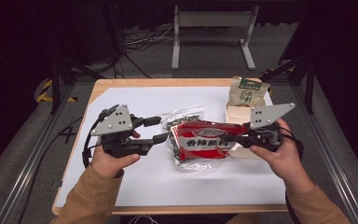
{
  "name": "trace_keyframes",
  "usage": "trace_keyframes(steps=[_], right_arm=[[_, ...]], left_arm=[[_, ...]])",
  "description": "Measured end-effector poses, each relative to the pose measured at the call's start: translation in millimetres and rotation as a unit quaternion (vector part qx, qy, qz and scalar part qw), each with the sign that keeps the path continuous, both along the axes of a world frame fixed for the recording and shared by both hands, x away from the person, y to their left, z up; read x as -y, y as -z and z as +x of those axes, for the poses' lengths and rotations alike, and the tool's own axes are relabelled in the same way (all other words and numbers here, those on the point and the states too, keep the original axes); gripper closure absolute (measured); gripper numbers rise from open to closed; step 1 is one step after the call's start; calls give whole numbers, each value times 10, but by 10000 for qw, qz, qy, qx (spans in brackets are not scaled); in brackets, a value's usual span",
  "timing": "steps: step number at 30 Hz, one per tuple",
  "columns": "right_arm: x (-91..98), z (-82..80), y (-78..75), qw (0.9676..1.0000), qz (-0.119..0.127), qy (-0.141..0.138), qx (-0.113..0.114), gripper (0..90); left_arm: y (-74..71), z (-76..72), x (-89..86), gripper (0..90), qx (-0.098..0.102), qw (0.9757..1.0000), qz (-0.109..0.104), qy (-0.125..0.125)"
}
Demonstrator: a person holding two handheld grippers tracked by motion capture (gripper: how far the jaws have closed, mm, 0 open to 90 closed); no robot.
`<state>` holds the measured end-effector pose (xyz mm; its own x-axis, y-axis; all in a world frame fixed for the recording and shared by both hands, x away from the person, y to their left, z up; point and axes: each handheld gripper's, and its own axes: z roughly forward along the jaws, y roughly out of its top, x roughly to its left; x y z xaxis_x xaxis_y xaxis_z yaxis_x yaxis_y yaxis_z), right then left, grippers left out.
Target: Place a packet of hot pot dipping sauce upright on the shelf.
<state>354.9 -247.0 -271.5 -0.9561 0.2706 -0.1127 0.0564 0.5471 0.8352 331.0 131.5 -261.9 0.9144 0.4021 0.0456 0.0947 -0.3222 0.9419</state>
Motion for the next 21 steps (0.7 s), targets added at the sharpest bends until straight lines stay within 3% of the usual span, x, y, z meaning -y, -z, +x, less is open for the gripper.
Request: trace_keyframes(steps=[21], right_arm=[[367,253,-451,9978,-59,588,290,891]], left_arm=[[244,335,-249,371,-340,9977,108,-577]])
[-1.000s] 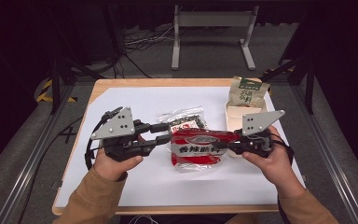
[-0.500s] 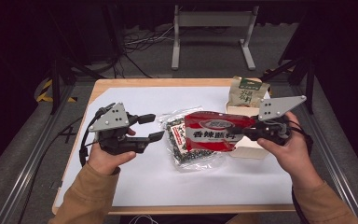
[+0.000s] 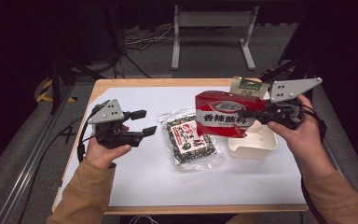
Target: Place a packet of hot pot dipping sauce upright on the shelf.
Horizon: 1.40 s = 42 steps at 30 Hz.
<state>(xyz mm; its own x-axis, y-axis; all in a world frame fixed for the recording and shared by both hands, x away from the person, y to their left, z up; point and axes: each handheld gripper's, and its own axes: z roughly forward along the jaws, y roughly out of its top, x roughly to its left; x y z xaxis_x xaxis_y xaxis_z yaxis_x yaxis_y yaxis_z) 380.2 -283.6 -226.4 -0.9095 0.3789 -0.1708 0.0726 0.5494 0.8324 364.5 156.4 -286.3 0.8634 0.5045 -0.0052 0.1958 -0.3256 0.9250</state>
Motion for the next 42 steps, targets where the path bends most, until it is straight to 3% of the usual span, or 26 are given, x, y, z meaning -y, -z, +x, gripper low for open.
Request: trace_keyframes(steps=[4,13,19,42], right_arm=[[61,83,-50,10000,18,90,2,891],[140,245,-58,9996,-85,265,101,891],[241,416,-78,9989,-118,421,138,891],[633,736,-43,9959,-112,897,80,890]], left_arm=[[43,50,-33,359,-96,9999,-11,-94],[113,124,-99,341,-110,9994,-30,-331],[164,170,-115,327,-169,9992,-38,-353],[270,257,-168,293,-322,9978,38,-575]])
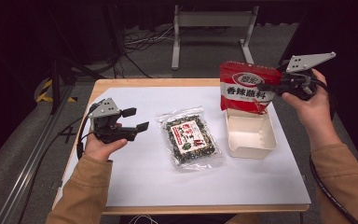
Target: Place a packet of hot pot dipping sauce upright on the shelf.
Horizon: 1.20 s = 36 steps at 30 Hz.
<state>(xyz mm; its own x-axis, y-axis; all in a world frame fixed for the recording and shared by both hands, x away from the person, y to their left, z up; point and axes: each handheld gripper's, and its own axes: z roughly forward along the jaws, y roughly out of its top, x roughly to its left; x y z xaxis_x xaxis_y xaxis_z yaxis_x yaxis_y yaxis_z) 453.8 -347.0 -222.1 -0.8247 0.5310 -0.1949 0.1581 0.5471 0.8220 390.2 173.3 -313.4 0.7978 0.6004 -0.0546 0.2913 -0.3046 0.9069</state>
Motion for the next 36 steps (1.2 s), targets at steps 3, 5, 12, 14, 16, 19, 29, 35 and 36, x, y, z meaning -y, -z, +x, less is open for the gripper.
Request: trace_keyframes(steps=[3,5,12,14,16,19,29,35,36], right_arm=[[57,37,30,10000,-5,51,-16,891],[85,62,62,10000,25,58,-40,891],[129,132,194,9999,-9,64,-113,890],[149,159,233,9998,5,93,-157,891],[165,181,267,9997,31,127,-206,891],[173,207,313,9996,6,161,-237,891],[216,330,461,9988,-48,314,-370,890],[211,382,545,9986,-43,331,-405,889],[212,390,556,9986,-34,331,-410,890]], left_arm=[[1,5,8,291,27,10000,23,26],[5,1,19,291,-17,10000,20,23],[2,-4,42,287,8,10000,28,84],[5,-3,42,286,-11,10000,31,88],[8,1,37,285,-8,10000,37,92],[9,2,30,286,-24,9999,47,88],[19,5,38,284,-50,9999,43,92],[31,15,41,284,-44,9999,75,92],[32,19,40,284,-35,9999,95,105]])
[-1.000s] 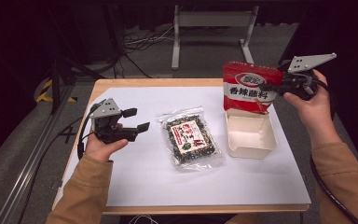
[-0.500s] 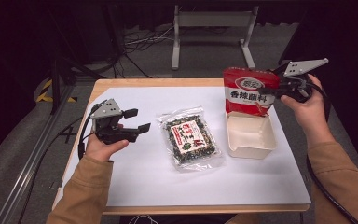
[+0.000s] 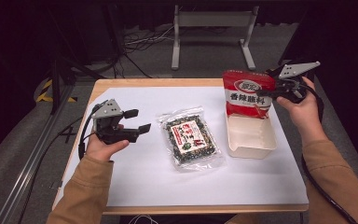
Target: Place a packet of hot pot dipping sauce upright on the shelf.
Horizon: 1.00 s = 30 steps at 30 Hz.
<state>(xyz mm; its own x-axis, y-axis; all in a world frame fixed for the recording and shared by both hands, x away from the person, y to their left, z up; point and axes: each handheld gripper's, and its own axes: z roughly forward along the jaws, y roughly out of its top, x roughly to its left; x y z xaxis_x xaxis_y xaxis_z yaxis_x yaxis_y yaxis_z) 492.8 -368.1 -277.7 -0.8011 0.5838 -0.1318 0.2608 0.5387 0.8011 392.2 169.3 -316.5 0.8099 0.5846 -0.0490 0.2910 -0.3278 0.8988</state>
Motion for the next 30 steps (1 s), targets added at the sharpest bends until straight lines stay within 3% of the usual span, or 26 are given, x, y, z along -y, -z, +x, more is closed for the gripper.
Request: trace_keyframes(steps=[18,22,30], right_arm=[[-78,81,193,9998,90,-81,-167,885],[-67,98,269,9995,-14,51,-296,885],[65,99,381,9976,97,453,-515,888]], left_arm=[[39,16,14,277,-113,9999,20,11],[43,20,16,277,-129,9999,23,29],[60,40,35,276,-159,9999,50,44]])
